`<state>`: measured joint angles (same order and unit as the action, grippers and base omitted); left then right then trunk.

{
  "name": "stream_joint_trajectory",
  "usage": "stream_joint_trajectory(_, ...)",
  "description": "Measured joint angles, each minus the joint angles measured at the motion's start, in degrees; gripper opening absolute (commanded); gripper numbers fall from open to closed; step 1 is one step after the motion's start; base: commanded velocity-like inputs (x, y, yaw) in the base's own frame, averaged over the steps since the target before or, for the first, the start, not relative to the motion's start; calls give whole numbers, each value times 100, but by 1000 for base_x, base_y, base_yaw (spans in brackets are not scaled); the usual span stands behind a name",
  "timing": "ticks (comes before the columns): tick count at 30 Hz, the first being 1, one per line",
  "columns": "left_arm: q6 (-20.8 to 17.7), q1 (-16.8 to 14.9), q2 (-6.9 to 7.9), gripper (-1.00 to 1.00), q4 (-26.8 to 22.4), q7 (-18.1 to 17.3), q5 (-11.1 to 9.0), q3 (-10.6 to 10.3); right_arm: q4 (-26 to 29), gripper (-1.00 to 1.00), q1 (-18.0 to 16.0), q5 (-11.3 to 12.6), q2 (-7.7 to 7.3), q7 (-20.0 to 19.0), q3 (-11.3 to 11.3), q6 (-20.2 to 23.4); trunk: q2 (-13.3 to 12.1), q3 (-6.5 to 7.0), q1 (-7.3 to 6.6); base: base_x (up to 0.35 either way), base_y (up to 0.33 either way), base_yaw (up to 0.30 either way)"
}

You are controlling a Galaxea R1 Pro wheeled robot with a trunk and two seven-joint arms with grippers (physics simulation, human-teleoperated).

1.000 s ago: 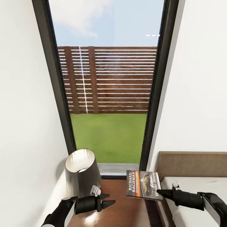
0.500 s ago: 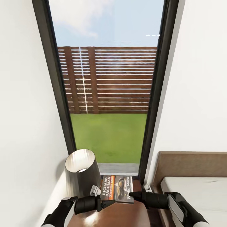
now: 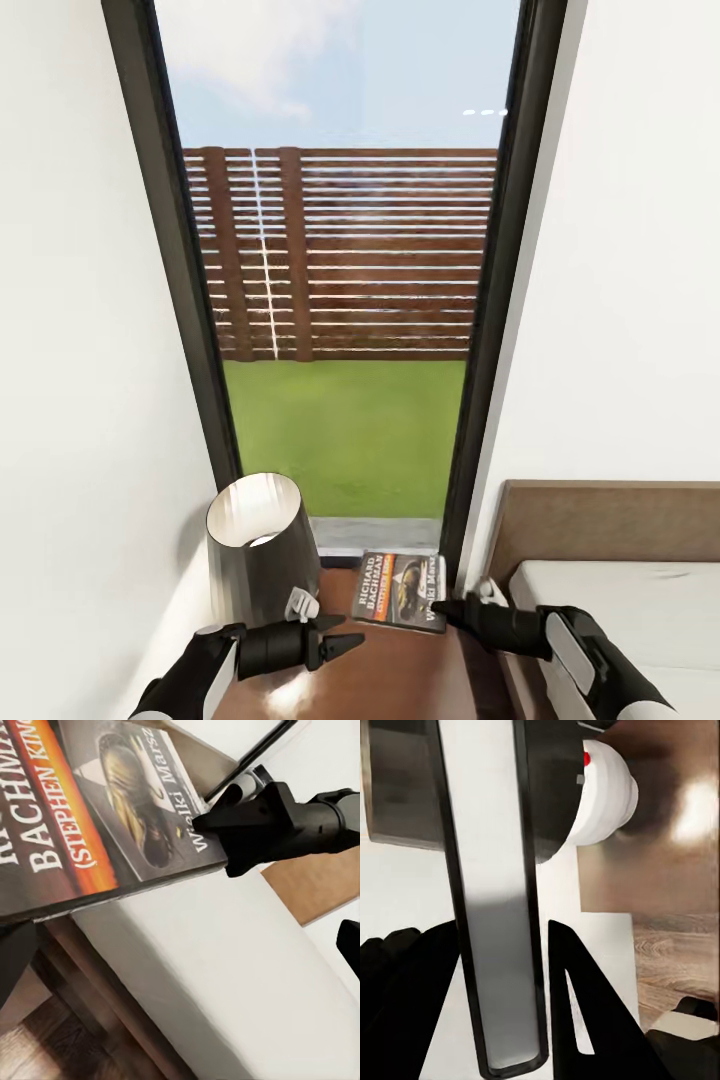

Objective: In the bedroom, move the book from the bed onto either nightstand, and place the two sandals side by side next to the bed.

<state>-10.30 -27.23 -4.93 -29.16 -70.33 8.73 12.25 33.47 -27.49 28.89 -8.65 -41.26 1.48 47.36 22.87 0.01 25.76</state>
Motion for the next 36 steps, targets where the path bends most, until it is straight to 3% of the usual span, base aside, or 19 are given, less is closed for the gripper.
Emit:
stream_joint_trajectory(4, 0, 0, 1, 100, 0, -2, 0, 5, 2, -100, -1, 46, -1, 460, 43, 2, 1, 0, 0, 0, 0, 0)
stream_joint_trajectory(8, 0, 0, 1, 100, -3, -4, -3, 8, 2, -100, -1, 54, 1, 579, 51, 3, 1, 0, 0, 0, 0, 0)
stream_joint_trajectory(31, -17, 0, 10, 100, -4, -5, -15, 18, 2, -100, -1, 61, 2, 618, 53, 5, 1, 0, 0, 0, 0, 0)
stream_joint_trajectory(36, -17, 2, 10, 100, -3, -5, -15, 12, 1, -100, 1, 64, 2, 618, 54, 6, 194, -83, 108, 0, 0, 0)
